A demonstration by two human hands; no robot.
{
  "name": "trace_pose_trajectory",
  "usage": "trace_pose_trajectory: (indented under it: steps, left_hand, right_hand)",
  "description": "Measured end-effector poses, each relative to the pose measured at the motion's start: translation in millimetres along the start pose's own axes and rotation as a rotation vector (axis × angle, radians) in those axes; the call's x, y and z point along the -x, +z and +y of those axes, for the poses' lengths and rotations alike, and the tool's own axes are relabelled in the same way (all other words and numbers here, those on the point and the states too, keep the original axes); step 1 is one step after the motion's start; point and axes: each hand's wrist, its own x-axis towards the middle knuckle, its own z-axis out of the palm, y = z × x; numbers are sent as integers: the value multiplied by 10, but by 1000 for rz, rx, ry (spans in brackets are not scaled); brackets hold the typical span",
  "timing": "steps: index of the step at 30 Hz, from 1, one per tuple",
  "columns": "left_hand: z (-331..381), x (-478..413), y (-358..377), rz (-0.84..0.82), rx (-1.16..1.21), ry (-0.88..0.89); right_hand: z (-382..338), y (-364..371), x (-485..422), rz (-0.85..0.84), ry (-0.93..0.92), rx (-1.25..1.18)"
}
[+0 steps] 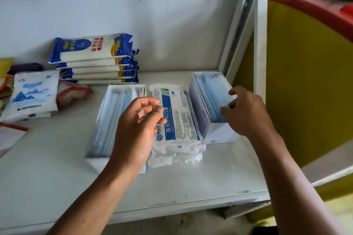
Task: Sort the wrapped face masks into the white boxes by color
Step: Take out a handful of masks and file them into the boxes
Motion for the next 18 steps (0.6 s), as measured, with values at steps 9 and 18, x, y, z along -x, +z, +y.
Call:
trace_pose_trajectory:
  steps: [9,18]
  left_hand:
    - [30,14,1,-4,-18,1]
    - [21,25,18,-10,2,-8]
  right_hand:
    - [-98,61,41,81,-125,11]
    - [43,96,-70,31,-170,-34]
